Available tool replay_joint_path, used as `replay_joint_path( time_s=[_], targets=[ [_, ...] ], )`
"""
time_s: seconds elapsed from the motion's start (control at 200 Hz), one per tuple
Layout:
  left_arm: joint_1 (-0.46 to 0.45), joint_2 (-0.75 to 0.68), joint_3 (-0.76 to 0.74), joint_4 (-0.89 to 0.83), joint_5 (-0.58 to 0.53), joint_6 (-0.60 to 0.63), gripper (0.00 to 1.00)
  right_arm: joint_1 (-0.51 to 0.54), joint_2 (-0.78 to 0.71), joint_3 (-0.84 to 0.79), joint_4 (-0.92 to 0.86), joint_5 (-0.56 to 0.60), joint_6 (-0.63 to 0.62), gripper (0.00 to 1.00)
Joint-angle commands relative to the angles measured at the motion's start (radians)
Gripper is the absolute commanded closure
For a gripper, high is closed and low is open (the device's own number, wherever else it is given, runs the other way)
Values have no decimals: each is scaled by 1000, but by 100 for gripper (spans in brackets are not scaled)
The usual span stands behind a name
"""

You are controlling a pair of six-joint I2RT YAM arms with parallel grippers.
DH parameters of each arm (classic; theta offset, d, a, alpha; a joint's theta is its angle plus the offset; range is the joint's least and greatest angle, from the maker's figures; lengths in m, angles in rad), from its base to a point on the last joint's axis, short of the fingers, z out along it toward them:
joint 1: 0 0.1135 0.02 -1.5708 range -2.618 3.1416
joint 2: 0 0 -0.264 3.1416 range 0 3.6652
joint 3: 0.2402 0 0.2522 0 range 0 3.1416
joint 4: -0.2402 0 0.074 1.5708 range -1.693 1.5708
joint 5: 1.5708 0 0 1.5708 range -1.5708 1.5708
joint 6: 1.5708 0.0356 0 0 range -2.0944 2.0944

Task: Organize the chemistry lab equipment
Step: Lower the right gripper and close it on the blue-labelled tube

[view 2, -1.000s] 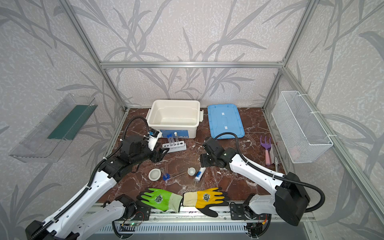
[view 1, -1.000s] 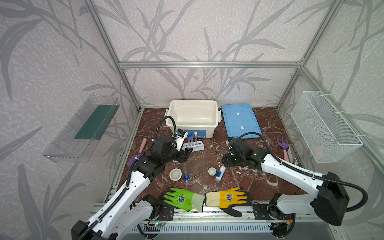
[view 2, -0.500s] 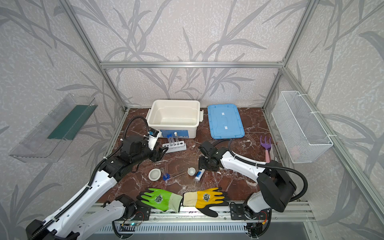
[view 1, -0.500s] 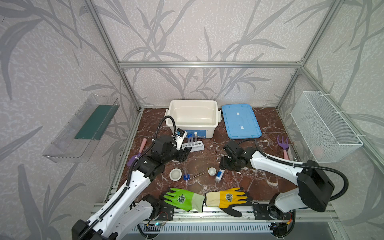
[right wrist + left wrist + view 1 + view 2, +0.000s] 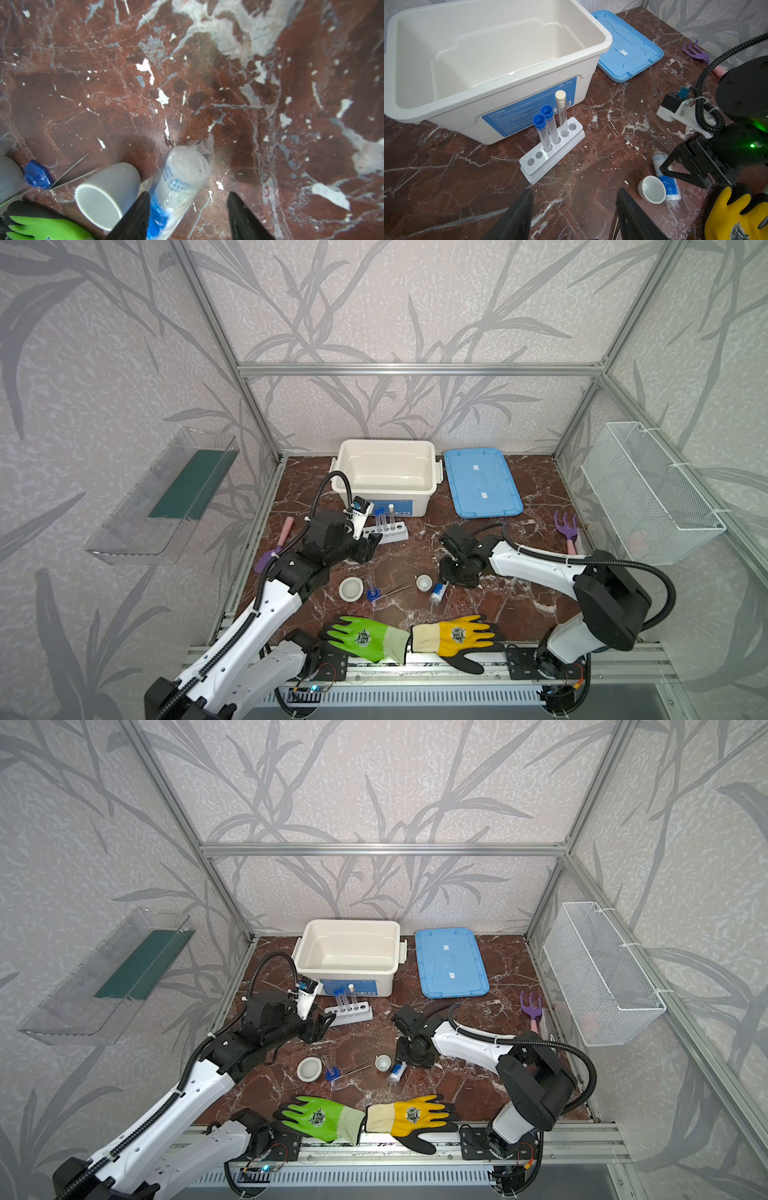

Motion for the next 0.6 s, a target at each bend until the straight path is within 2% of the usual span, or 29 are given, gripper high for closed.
replay_joint_path(
  time_s=[0.0,0.595],
  targets=[
    [-3,3,34,-28,1,14,36,10,21,30,-3,-5,43,42],
    [-2,-8,32,-32,-9,21,36,38,118,81,-24,-5,111,55]
  ],
)
